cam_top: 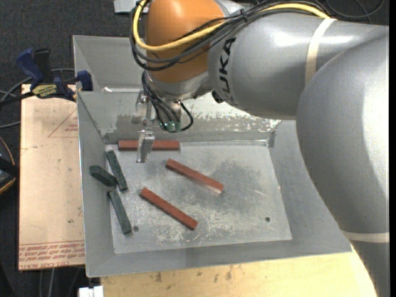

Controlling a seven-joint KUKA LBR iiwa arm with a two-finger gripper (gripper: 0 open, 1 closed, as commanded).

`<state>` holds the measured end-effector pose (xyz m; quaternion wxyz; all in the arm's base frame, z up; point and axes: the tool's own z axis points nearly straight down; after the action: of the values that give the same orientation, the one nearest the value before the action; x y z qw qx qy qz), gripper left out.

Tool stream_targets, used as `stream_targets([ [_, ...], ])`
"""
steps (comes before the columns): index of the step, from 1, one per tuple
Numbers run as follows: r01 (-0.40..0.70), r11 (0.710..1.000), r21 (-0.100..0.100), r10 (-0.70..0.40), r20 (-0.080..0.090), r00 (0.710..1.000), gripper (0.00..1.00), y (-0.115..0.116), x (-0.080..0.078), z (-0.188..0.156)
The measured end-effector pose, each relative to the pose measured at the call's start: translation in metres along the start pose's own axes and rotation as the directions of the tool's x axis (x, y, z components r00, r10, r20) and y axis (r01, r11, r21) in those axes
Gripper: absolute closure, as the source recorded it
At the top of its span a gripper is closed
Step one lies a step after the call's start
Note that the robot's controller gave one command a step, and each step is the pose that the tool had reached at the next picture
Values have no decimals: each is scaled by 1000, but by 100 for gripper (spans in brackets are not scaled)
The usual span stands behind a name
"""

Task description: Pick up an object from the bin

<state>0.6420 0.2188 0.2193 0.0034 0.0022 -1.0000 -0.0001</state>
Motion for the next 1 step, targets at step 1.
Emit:
stream_targets([
  [1, -3, 1000, -2, 3, 8, 1000, 0, -1, -2, -6],
])
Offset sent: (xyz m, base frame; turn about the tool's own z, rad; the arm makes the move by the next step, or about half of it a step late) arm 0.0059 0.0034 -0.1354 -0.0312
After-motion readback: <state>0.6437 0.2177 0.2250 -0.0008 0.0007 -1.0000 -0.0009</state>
